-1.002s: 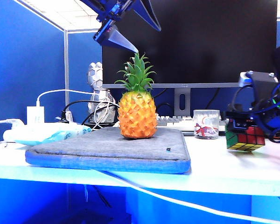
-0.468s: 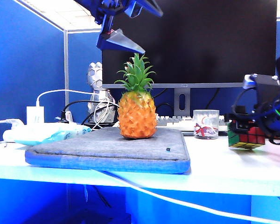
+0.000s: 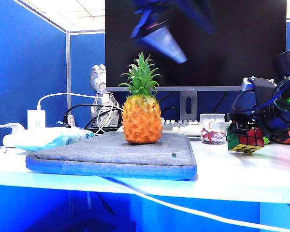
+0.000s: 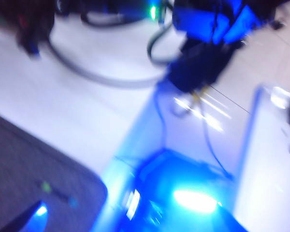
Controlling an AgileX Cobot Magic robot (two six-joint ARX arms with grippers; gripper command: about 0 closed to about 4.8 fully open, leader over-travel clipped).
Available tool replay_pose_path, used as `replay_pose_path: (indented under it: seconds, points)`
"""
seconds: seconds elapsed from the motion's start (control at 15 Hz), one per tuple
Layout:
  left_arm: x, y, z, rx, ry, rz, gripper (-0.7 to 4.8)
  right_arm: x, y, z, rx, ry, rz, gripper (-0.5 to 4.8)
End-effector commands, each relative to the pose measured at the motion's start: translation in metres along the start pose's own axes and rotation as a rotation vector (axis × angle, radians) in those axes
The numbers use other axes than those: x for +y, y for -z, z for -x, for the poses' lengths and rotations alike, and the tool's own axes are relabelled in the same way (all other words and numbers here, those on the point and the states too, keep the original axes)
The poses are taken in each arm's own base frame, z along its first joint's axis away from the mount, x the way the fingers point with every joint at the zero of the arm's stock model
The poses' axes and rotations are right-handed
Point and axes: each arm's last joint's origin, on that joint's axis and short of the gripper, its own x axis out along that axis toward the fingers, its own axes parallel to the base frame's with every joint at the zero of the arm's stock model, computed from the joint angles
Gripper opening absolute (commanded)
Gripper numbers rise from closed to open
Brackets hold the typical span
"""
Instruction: Rotate the Rubik's Cube so that its red face is facing towards you.
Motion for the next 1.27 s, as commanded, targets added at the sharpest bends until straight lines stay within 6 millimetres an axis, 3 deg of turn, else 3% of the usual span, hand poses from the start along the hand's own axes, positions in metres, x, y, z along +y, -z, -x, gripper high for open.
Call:
replay_pose_path:
  seconds: [0.07,0.47,0.53,0.6,0.74,0.87,1.0,1.27]
  points:
    - [0.007,-0.006,0.004,-0.073,-0.047,0.077,4.79,-0.003,0.035,0.004,0.284,-0.03,-0.086,-0.01]
    - [0.012,-0.006,0.005,-0.082,-0.06,0.132,4.79,-0.001,0.038,0.005,0.32,-0.07,-0.116,0.01]
    - [0.012,-0.006,0.005,-0.082,-0.06,0.137,4.79,-0.001,0.038,0.005,0.32,-0.07,-0.116,0.38]
    - [0.012,-0.006,0.005,-0.081,-0.06,0.139,4.79,-0.002,0.038,0.005,0.318,-0.069,-0.116,1.09]
    - [0.012,-0.005,0.005,-0.075,-0.059,0.141,4.79,-0.002,0.037,0.005,0.312,-0.06,-0.113,1.6]
    - [0.011,-0.005,0.005,-0.074,-0.058,0.144,4.79,-0.002,0.037,0.005,0.309,-0.059,-0.115,4.09]
    - [0.011,-0.005,0.005,-0.072,-0.057,0.146,4.79,-0.002,0.037,0.005,0.306,-0.059,-0.12,4.79]
    - [0.011,-0.005,0.005,-0.069,-0.057,0.147,4.79,-0.001,0.029,0.003,0.229,-0.068,-0.16,4.79]
